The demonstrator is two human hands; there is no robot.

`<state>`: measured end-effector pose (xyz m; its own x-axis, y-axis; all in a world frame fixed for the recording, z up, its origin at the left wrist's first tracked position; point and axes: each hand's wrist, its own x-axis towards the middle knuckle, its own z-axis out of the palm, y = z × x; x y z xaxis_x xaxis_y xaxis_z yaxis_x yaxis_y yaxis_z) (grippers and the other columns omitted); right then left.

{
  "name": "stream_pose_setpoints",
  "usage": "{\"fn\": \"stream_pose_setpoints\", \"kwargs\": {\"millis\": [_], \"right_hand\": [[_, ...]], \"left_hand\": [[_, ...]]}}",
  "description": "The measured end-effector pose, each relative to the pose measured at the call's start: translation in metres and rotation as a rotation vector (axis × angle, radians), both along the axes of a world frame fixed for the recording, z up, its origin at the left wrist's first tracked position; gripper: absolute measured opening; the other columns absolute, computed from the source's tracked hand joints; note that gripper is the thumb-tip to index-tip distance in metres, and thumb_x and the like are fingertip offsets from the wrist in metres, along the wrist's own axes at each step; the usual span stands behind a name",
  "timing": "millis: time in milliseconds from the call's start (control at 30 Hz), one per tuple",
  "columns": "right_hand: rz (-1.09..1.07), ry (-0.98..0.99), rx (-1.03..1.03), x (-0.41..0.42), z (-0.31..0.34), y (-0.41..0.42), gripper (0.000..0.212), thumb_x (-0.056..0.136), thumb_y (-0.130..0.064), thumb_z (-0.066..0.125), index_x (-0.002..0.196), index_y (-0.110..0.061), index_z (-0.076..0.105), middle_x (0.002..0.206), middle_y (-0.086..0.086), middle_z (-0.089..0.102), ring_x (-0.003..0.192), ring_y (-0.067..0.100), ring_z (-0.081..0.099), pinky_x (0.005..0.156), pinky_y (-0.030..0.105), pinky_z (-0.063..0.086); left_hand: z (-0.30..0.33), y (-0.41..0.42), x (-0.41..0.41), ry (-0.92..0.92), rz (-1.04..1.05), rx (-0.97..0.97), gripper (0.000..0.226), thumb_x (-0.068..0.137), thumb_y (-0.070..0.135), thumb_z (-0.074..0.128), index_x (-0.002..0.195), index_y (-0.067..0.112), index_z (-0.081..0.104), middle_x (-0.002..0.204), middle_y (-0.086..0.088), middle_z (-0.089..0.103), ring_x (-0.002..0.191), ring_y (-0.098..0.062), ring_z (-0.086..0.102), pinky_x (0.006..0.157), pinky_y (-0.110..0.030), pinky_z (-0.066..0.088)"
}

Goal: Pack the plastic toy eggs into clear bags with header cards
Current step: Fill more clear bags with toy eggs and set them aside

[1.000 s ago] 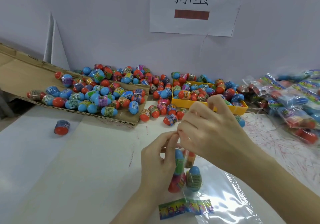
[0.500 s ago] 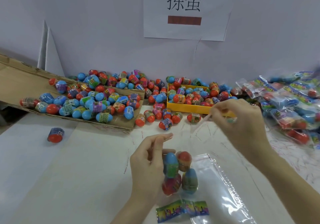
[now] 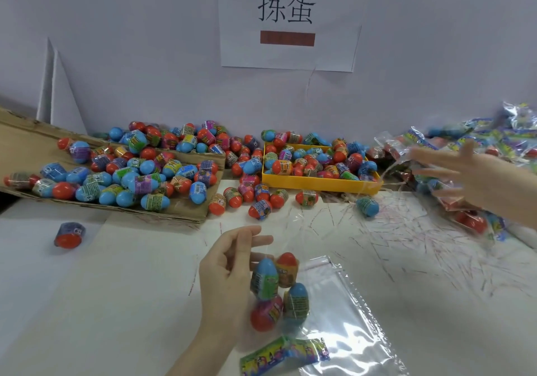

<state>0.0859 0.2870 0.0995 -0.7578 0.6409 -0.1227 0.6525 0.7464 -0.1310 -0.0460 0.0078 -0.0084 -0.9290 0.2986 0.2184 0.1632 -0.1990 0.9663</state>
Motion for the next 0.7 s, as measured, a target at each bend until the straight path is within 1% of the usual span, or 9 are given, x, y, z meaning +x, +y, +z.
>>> {"fn": "stream_pose_setpoints", "kwargs": {"millis": [67,167,267,300,433,567,633,667,700], "right_hand": [[-0.053,-0.073,0.153,-0.002,-0.004,0.000,0.061,0.083,-0.054,0.039,0.121,-0.010,0.057,0.132,0.009,0.051,0.118,0.026,0.046,0.106,0.044,0.024],[-0.135,-0.108,0.493,-0.006,-0.018,-0.003,0.028,0.091,-0.048,0.044,0.088,-0.030,0.065,0.112,-0.006,0.064,0.110,0.019,0.049,0.102,0.049,0.027],[-0.168,0.464,0.321,-0.007,-0.016,-0.006,0.021,0.078,-0.041,0.067,0.067,-0.024,0.068,0.103,0.008,0.068,0.100,0.031,0.056,0.100,0.056,0.027],[-0.155,0.538,0.344,-0.007,-0.014,-0.007,0.022,0.073,-0.037,0.073,0.059,-0.026,0.061,0.101,0.009,0.067,0.099,0.032,0.055,0.098,0.054,0.027],[-0.037,0.439,0.481,-0.010,-0.013,-0.014,0.032,0.065,-0.020,0.082,0.073,-0.021,0.051,0.078,0.001,0.054,0.082,0.021,0.045,0.090,0.043,0.023],[0.046,0.643,0.351,-0.011,-0.010,-0.022,0.035,0.073,-0.013,0.076,0.057,-0.015,0.045,0.052,0.003,0.049,0.053,0.021,0.045,0.062,0.028,0.040],[0.089,0.700,0.103,-0.011,-0.011,-0.018,0.019,0.077,-0.007,0.071,0.076,-0.019,0.056,0.077,0.004,0.061,0.070,0.021,0.055,0.065,0.023,0.046],[0.111,0.575,-0.048,-0.011,-0.012,-0.016,0.032,0.078,-0.008,0.070,0.102,-0.026,0.057,0.108,0.001,0.061,0.095,0.020,0.057,0.082,0.024,0.047],[0.126,0.395,-0.165,-0.009,-0.015,-0.012,0.058,0.079,-0.011,0.069,0.127,-0.033,0.043,0.134,-0.007,0.044,0.116,0.015,0.047,0.098,0.030,0.041]], "left_hand": [[-0.001,-0.001,-0.001,0.001,0.006,-0.007,0.024,0.093,0.014,0.044,0.080,0.020,0.063,0.076,0.012,0.072,0.060,-0.013,0.066,0.049,-0.015,0.051],[-0.002,-0.001,-0.002,-0.014,0.007,-0.010,0.025,0.094,0.014,0.044,0.079,0.021,0.063,0.077,0.011,0.073,0.061,-0.013,0.066,0.048,-0.014,0.050],[-0.001,-0.001,-0.001,-0.024,0.008,0.000,0.025,0.093,0.014,0.044,0.079,0.021,0.064,0.075,0.012,0.072,0.060,-0.009,0.064,0.049,-0.012,0.049],[0.000,-0.001,-0.001,-0.026,0.004,0.002,0.025,0.092,0.014,0.044,0.079,0.021,0.064,0.075,0.012,0.072,0.059,-0.008,0.064,0.049,-0.012,0.048],[0.002,-0.002,0.000,-0.033,-0.008,0.013,0.024,0.092,0.014,0.044,0.079,0.019,0.064,0.074,0.012,0.072,0.057,-0.008,0.064,0.047,-0.012,0.048],[0.002,-0.001,0.000,-0.041,-0.005,0.012,0.025,0.093,0.013,0.044,0.079,0.020,0.064,0.074,0.011,0.073,0.058,-0.010,0.065,0.048,-0.013,0.049],[0.002,-0.001,0.000,-0.045,-0.006,0.008,0.025,0.093,0.014,0.044,0.079,0.020,0.064,0.074,0.011,0.073,0.059,-0.010,0.065,0.048,-0.013,0.049],[0.002,-0.001,0.000,-0.044,-0.006,0.007,0.025,0.093,0.014,0.044,0.079,0.020,0.064,0.074,0.011,0.073,0.059,-0.010,0.065,0.048,-0.013,0.049],[0.001,-0.001,-0.001,-0.045,-0.005,0.005,0.025,0.093,0.014,0.044,0.079,0.020,0.064,0.074,0.011,0.073,0.059,-0.010,0.065,0.048,-0.013,0.050]]}}
